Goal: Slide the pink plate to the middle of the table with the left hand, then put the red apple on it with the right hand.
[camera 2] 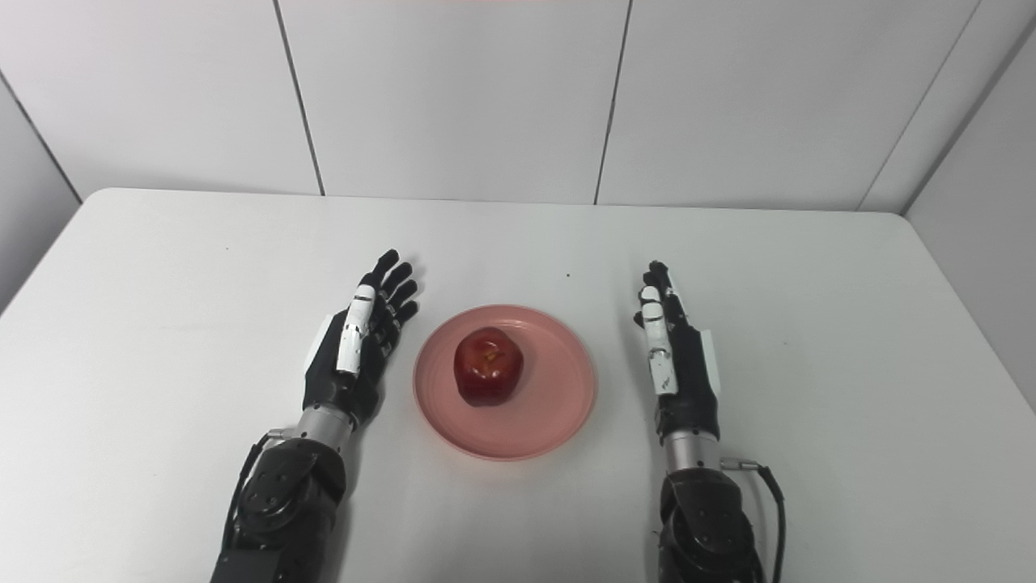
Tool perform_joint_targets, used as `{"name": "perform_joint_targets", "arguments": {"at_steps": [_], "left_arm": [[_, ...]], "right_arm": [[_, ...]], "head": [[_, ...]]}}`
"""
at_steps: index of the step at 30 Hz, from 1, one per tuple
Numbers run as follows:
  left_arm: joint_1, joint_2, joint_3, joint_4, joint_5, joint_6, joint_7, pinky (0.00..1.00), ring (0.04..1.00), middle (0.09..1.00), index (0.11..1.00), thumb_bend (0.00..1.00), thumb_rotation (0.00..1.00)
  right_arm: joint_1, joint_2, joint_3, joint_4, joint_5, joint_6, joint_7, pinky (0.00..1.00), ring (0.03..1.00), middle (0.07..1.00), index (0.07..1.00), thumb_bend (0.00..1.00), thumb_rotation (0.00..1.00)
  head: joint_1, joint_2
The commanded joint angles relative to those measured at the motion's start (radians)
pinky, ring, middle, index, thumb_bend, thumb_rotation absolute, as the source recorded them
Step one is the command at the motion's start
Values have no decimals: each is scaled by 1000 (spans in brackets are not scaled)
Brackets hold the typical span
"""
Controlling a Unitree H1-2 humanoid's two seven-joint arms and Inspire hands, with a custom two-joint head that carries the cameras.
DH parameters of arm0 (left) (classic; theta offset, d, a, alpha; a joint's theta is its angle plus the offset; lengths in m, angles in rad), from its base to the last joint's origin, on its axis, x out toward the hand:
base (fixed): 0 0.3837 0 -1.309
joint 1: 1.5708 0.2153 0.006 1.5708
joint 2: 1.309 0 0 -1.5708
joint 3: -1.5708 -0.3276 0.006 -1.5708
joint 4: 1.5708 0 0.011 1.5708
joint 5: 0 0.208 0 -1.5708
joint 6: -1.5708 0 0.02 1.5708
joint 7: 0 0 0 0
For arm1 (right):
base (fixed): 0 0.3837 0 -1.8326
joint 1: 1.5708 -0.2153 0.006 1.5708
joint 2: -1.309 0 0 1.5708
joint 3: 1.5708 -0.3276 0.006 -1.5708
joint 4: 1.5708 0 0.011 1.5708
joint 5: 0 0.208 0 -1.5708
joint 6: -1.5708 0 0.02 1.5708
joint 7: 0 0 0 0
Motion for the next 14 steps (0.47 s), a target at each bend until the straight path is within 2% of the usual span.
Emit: {"name": "perform_joint_targets", "arguments": {"at_steps": [1,14], "left_arm": [[9,4,3,-1,-6,7,-3,954,953,952,931,380,1000],[10,8,-4,-6,-1,4,-10,958,956,955,935,375,1000]], "right_arm": [[-31,-3,0,-13,10,-45,5,896,927,937,933,205,1000],[-31,-5,2,-13,10,-44,3,893,923,936,934,199,1000]], "head": [[1,1],[1,-1]]}}
